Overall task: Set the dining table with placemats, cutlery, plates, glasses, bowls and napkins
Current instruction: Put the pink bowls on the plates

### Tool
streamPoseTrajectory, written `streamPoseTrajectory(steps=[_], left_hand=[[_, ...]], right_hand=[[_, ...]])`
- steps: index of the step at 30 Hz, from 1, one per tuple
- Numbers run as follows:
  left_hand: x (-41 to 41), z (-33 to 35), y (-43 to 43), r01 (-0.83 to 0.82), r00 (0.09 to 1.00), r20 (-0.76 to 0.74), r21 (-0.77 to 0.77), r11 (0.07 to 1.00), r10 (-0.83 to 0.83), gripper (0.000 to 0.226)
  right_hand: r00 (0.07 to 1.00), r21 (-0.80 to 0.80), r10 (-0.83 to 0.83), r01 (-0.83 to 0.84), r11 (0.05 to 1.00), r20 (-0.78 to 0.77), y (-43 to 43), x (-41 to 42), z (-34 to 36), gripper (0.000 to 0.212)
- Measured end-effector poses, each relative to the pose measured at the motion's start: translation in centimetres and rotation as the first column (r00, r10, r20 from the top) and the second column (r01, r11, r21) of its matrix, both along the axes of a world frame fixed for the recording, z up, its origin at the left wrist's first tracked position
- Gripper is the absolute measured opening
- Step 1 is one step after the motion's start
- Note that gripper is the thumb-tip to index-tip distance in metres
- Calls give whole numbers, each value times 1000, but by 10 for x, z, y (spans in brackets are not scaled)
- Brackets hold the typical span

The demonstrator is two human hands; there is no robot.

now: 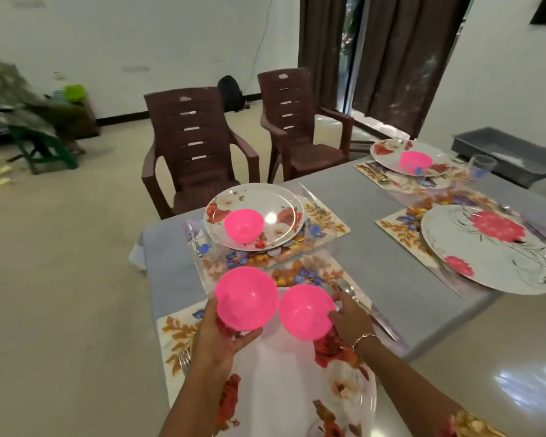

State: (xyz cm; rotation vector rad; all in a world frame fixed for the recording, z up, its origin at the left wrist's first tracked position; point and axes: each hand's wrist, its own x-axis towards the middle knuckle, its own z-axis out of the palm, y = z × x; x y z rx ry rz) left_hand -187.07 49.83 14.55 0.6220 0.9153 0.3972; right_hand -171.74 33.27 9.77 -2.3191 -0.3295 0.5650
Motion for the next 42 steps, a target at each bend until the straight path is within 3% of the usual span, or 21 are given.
streamPoseTrajectory(steps=[5,9,11,13,17,22,31,36,42], left_hand=[[15,-4,-4,-24,1000,16,-22,999,25,45],[38,-1,-22,-22,999,28,-14,1000,23,35],[56,8,-38,41,997,63,-63,997,-37,28],[82,12,-59,127,989,81,-76,989,-121,39],[150,7,-116,37,999,-9,-44,998,-37,40],[237,7,-199,174,984,35,-55,983,-172,45],[364,10,-307,406,913,-74,82,910,-401,45],[430,2,-322,391,920,-98,141,910,-380,38],[505,-14,-325,307,951,-68,118,944,-301,32]], right_hand=[[995,17,58,-57,998,-86,25,23,-7,21],[986,53,93,-86,995,-137,20,42,-13,23],[991,114,98,-86,990,-97,10,54,-3,18],[991,229,103,-82,970,-83,-7,71,10,17],[972,421,170,-87,903,-162,-59,112,45,19],[981,392,120,-52,919,-151,-147,179,65,10],[978,321,-106,160,933,-179,-284,297,53,20],[960,256,-196,244,935,-199,-319,368,38,21],[965,140,-141,175,975,-221,-315,452,21,37]])
